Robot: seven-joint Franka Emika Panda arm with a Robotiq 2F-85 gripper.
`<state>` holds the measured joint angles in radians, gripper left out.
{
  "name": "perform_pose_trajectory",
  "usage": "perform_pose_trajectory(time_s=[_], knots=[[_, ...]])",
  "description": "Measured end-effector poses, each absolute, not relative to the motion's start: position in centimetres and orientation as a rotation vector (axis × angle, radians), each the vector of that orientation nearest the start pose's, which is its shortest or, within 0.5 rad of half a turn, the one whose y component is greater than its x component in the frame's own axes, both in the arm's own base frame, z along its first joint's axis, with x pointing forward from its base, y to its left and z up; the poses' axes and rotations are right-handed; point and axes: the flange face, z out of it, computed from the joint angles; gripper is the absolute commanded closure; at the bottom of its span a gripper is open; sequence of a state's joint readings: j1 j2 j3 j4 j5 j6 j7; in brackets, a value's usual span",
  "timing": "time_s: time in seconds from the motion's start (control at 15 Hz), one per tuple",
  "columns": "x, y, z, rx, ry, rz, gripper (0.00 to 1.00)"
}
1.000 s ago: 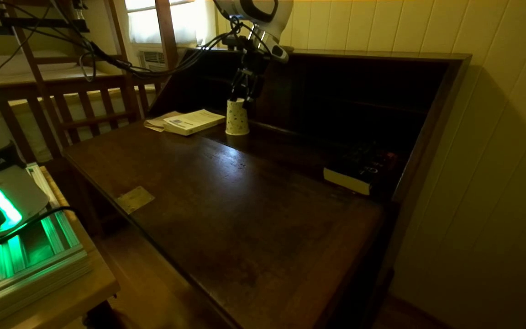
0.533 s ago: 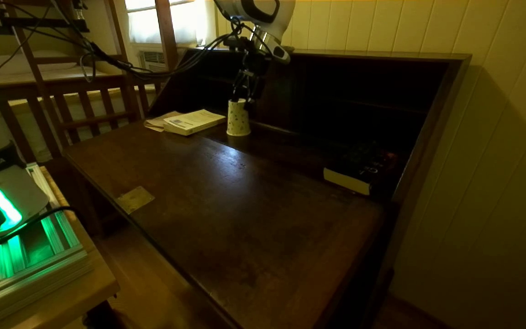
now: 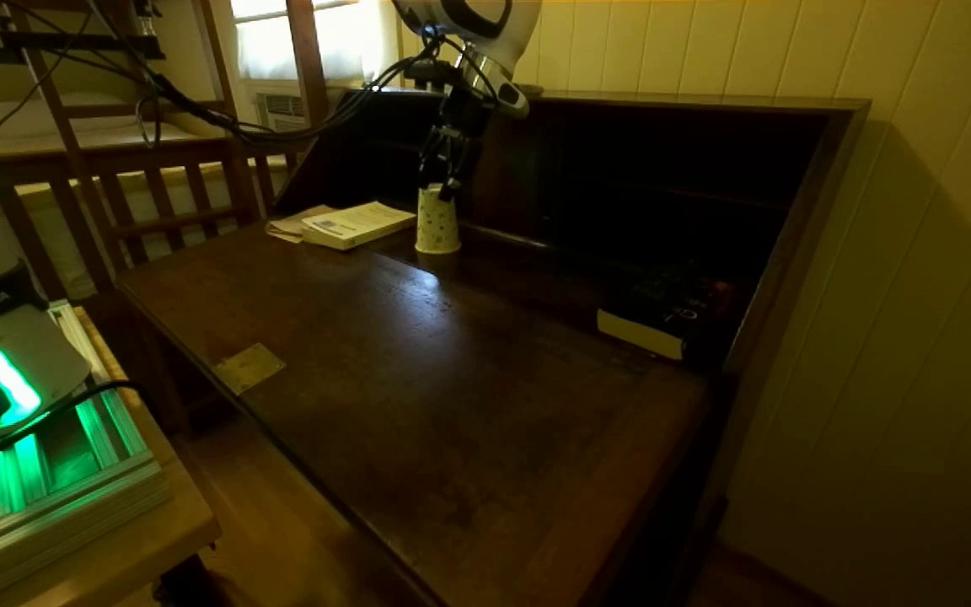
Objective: Remove the marker from the top of the cup and put it on top of the cabinet then put the cup upright
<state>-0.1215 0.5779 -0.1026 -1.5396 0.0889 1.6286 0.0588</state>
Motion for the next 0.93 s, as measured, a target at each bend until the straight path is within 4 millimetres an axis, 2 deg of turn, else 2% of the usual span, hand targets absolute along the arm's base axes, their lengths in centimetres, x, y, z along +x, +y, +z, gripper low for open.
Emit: perform_pose_trajectory(time_s=[0.47,0.93], knots=[[62.7,-8.6,27.7,-2.932,0.291,0.858,0.00],[63.8,-5.8,27.6,-2.991,0.187,0.903,0.00]])
